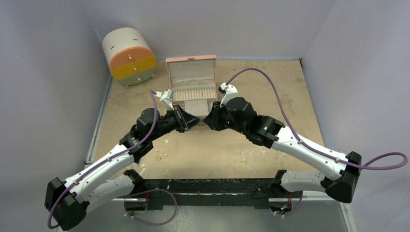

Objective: Organize the mixed jewelry

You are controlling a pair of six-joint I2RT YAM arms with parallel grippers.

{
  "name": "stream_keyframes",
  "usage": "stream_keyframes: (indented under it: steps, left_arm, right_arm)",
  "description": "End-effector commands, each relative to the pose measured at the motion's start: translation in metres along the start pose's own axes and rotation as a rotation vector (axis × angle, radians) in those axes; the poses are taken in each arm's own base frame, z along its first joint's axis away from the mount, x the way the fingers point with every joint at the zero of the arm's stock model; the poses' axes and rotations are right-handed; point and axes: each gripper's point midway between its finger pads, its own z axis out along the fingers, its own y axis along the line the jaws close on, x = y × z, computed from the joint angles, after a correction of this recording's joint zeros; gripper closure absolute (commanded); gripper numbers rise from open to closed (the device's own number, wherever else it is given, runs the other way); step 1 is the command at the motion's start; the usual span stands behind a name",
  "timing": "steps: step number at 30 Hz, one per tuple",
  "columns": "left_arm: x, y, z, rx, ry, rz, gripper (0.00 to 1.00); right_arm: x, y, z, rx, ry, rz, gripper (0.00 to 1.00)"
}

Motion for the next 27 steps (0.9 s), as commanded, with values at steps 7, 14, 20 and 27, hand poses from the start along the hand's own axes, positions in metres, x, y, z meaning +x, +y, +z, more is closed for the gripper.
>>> stream_keyframes:
  steps: [7, 14, 20, 27]
  left_arm:
    - [-0.019, -0.04, -0.015, 0.134, -0.063, 0.05, 1.0]
    - [-0.022, -0.066, -0.026, 0.235, -0.063, 0.086, 1.0]
    - [-0.025, -0.103, -0.043, 0.4, -0.059, 0.109, 1.0]
    - [-0.032, -0.135, -0.055, 0.545, -0.069, 0.094, 1.0]
  right_arm:
    - [-0.021, 0.03, -0.044, -0.168, -0.051, -0.006, 0.7]
    - [-0.036, 0.039, -0.072, -0.338, -0.078, 0.006, 0.68]
    - [-0.051, 0.049, -0.089, -0.492, -0.108, 0.033, 0.67]
    - [-0.053, 0.066, -0.094, -0.624, -0.111, 0.056, 0.63]
